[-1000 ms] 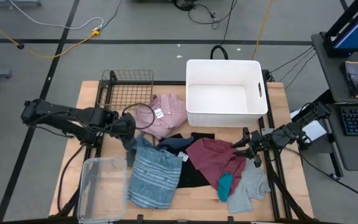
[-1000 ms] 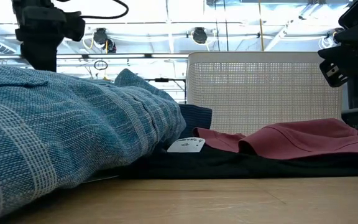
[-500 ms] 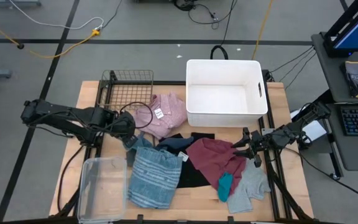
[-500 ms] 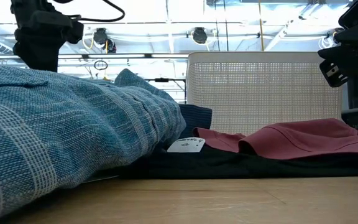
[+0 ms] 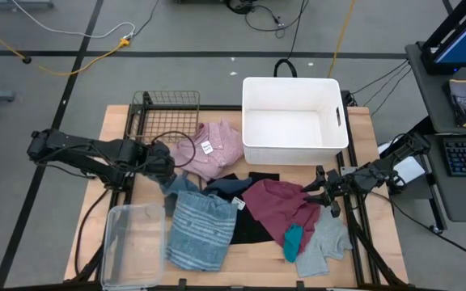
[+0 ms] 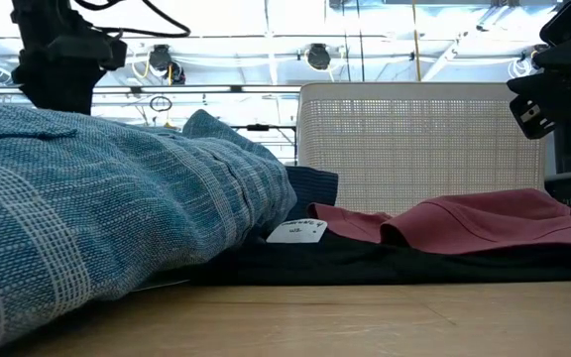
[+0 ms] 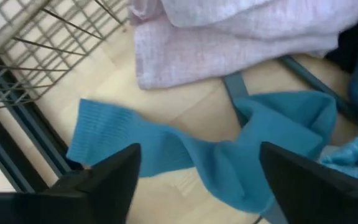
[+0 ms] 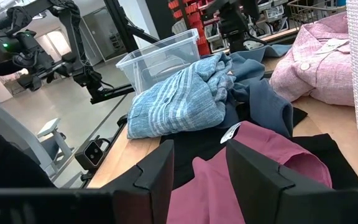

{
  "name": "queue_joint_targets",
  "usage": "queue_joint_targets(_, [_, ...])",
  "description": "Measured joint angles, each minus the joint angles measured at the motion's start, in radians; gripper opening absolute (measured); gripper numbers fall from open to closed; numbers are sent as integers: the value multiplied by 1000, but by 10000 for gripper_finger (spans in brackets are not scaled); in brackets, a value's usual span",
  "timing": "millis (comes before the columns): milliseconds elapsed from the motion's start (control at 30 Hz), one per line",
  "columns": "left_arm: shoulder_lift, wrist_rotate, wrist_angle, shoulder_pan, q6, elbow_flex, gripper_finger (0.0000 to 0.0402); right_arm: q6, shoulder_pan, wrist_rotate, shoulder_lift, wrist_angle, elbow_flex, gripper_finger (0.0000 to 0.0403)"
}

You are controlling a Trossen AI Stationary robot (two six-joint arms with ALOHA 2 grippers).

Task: Pick & Place Cloths
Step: Put the left gray sock into the transparent container

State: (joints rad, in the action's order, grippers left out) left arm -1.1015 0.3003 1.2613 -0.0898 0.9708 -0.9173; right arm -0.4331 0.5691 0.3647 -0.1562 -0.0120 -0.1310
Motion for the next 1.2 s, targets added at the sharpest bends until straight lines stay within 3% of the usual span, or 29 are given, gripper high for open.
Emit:
queue_joint_targets(167, [0, 25, 0, 0, -58, 0, 395, 0, 0, 0, 0, 0, 0, 139])
queue_joint_targets(300, [0, 24, 0, 0, -133, 0, 379, 0, 0, 0, 0, 0, 0, 139])
queue_joint_targets(733, [0, -10, -5, 0, -96, 0, 379, 0, 0, 0, 0, 0, 0, 139])
queue_joint_targets(1033, [0, -58, -9, 38, 247, 139, 372, 3, 0, 0, 0, 0, 0, 139])
queue_joint_targets(1200, [2, -67, -98, 62, 305, 211, 374, 3, 0, 0, 0, 0, 0, 139])
